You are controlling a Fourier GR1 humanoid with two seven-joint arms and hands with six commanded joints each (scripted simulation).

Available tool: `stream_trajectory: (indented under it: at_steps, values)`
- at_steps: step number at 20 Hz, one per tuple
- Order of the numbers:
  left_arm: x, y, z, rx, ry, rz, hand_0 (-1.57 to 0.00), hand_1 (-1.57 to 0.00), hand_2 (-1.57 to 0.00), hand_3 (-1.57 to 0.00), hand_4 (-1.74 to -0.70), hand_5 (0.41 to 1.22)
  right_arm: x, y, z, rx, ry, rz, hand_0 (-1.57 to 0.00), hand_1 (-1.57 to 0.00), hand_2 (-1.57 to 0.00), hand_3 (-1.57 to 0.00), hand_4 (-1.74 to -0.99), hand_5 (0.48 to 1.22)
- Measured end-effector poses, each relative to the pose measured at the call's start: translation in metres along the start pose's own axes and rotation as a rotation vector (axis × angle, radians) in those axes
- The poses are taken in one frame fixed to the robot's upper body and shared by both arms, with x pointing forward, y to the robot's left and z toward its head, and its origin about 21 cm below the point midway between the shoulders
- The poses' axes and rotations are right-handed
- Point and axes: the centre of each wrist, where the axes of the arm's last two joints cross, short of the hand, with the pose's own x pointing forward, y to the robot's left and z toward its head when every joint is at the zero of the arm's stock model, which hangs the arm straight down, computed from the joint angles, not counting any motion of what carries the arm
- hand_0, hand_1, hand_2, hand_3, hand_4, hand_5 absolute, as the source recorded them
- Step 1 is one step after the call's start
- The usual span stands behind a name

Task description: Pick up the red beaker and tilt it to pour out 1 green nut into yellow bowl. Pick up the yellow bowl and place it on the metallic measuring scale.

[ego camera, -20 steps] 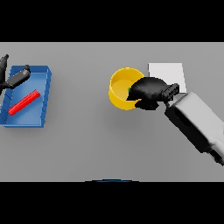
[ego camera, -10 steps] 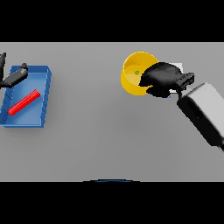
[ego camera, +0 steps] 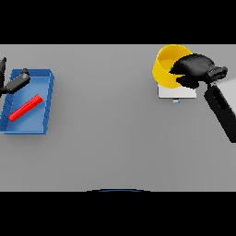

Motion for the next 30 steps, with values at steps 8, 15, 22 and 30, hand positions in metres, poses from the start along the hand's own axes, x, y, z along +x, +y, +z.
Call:
stream_trajectory:
  at_steps: [8,15,22,30]
  values:
    - [-0.002,0.000,0.000,0.001,0.003,-0.010,0.00,0.00,0.00,0.00,-0.81,0.749,-0.031,0.028,-0.020,0.020,0.089,-0.043,-1.57,-1.57,-1.57,-1.41,-1.724,1.221]
    - [0.000,-0.004,-0.003,-0.004,0.009,-0.008,0.00,0.00,0.00,0.00,-0.81,0.734,-0.035,0.044,-0.034,0.033,0.109,-0.080,-1.57,-1.46,-1.57,-1.50,-1.724,1.221]
    - [0.000,-0.001,-0.007,-0.003,0.015,-0.003,0.00,0.00,0.00,0.00,-0.81,0.744,-0.039,0.048,-0.039,0.065,0.143,-0.135,-0.98,-0.87,-0.95,-0.76,-1.504,0.983]
    - [0.001,-0.003,-0.010,0.001,0.011,-0.003,0.00,0.00,0.00,0.00,-0.81,0.736,-0.041,0.049,-0.042,0.108,0.111,-0.132,-0.16,-0.14,-0.29,-0.47,-1.356,0.755]
